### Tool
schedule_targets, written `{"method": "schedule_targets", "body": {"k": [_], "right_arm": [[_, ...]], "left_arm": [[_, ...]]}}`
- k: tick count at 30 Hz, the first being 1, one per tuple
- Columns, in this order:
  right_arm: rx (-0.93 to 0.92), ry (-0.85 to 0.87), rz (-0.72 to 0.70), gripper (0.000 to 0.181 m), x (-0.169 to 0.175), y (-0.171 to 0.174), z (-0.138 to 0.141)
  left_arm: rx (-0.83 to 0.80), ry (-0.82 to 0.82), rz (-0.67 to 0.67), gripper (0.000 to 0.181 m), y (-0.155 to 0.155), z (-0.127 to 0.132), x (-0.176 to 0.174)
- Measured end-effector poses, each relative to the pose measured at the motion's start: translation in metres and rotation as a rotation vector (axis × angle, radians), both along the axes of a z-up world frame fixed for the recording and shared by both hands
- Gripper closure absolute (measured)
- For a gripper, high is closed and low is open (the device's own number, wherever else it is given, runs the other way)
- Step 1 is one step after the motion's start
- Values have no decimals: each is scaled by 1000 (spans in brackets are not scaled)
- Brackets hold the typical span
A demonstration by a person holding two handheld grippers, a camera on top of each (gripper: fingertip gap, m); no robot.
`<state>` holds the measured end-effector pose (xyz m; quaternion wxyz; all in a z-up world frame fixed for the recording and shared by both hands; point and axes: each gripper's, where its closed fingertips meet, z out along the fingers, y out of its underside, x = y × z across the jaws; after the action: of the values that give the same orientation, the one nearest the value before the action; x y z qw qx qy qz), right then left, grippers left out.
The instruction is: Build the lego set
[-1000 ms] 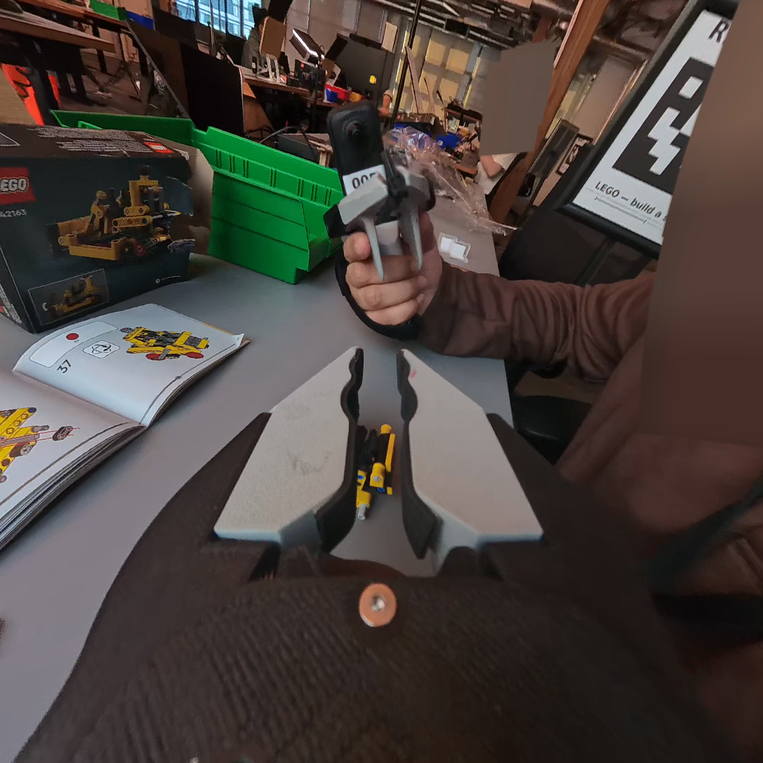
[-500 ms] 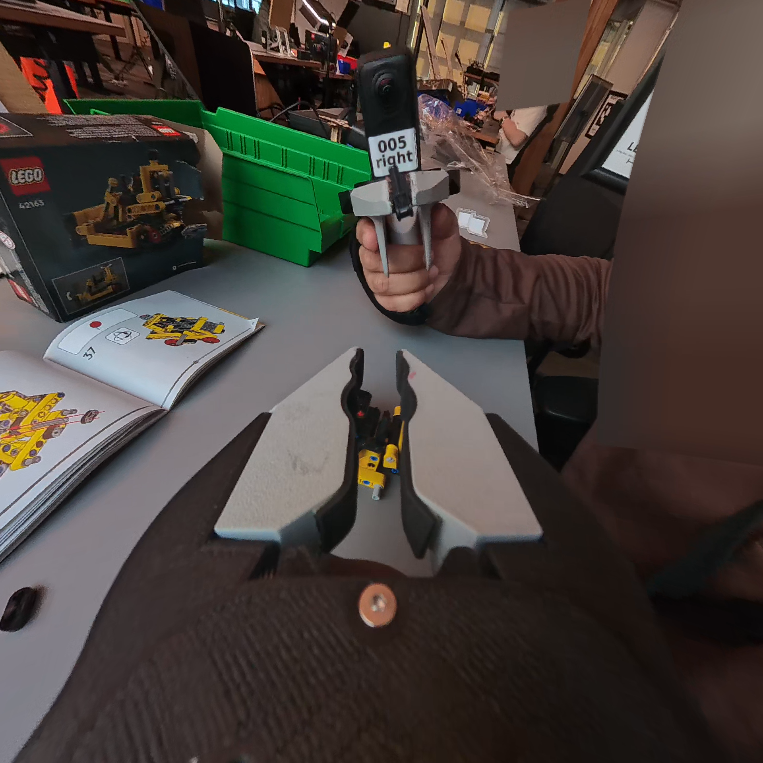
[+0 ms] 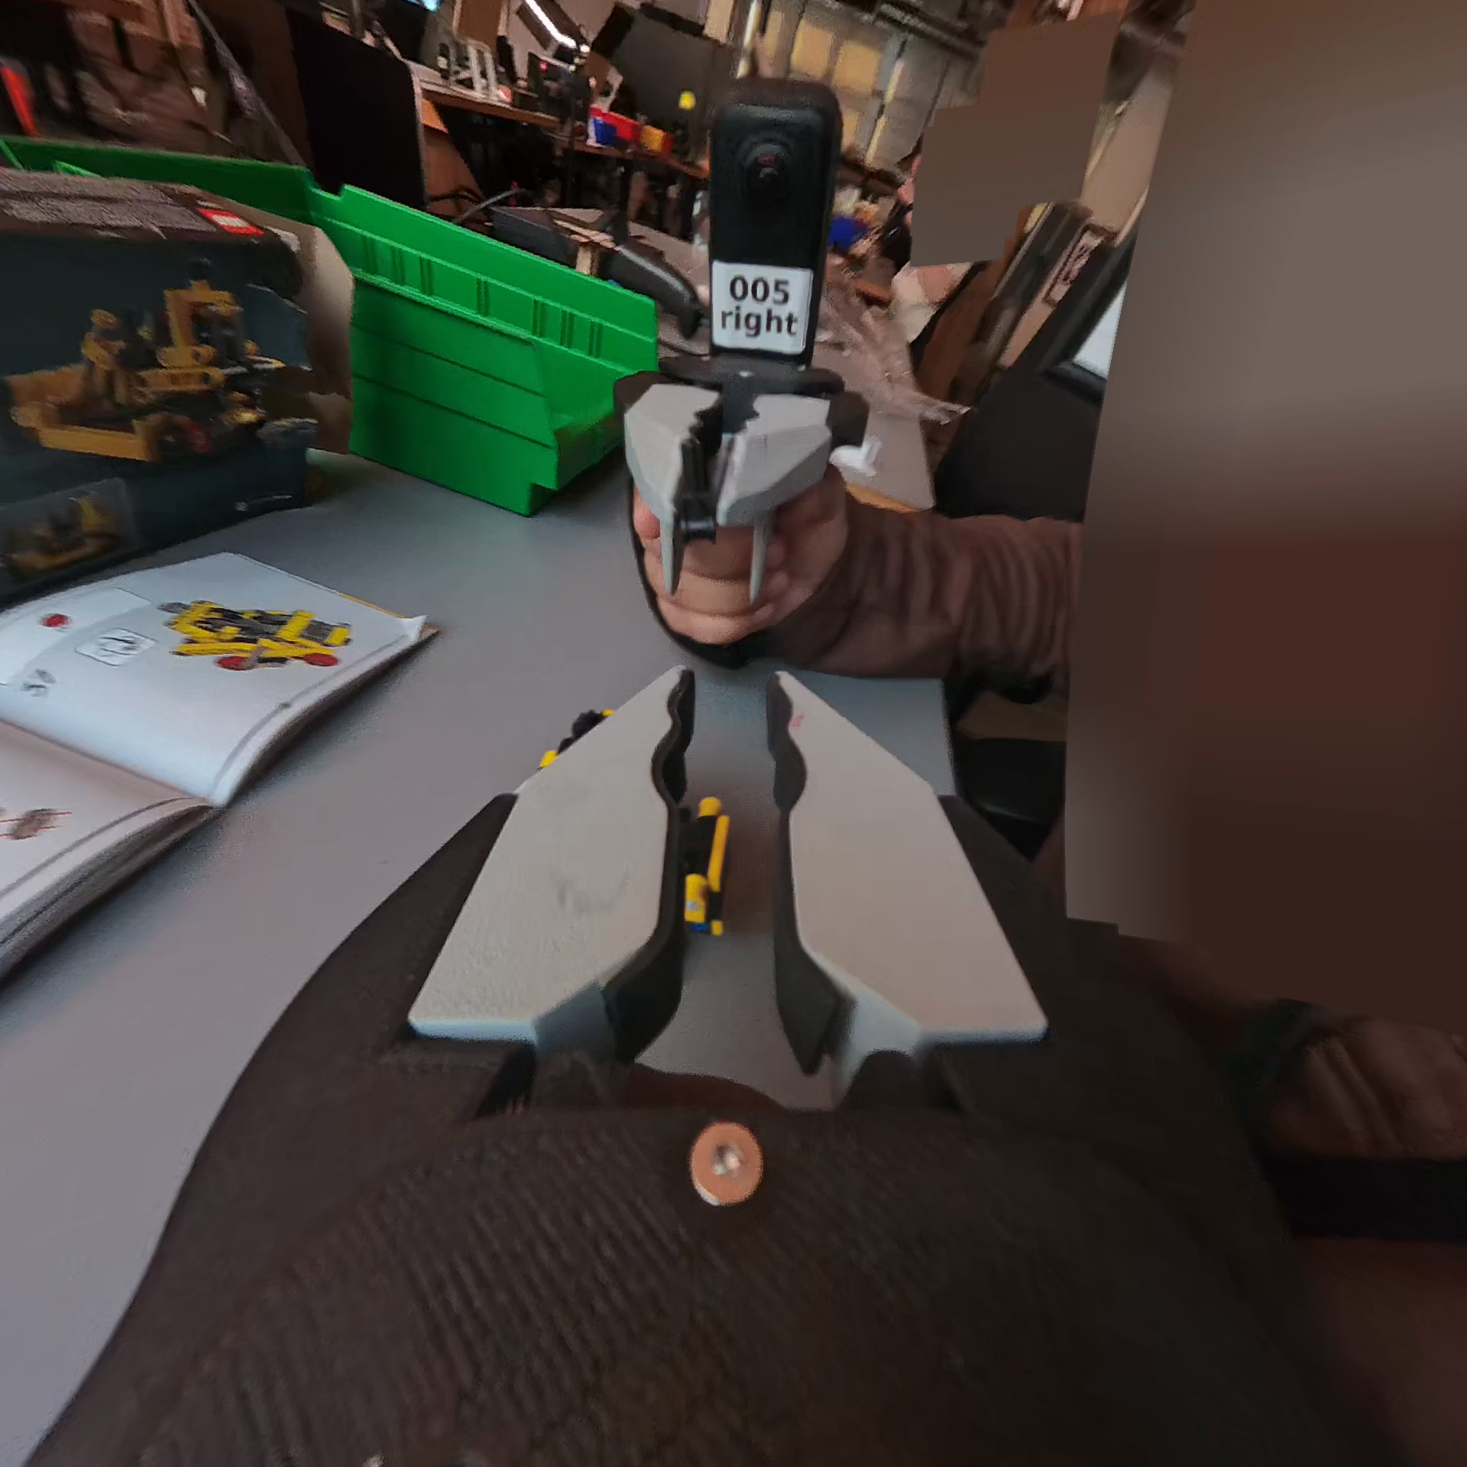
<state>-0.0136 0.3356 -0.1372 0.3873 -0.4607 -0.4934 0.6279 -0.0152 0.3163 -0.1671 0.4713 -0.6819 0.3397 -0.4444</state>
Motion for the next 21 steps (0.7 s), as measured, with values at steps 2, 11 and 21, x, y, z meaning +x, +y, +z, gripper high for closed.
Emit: {"method": "schedule_targets", "body": {"k": [2, 11, 21], "right_arm": [[49, 20, 41, 177, -5, -18, 3], [-243, 7, 371, 177, 0, -49, 9], [-338, -140, 499, 177, -3, -65, -14]], "left_arm": [[-92, -99, -43, 166, -3, 7, 1], [-31, -259, -60, 175, -4, 38, -14], [-56, -208, -202, 171, -27, 30, 4]]}}
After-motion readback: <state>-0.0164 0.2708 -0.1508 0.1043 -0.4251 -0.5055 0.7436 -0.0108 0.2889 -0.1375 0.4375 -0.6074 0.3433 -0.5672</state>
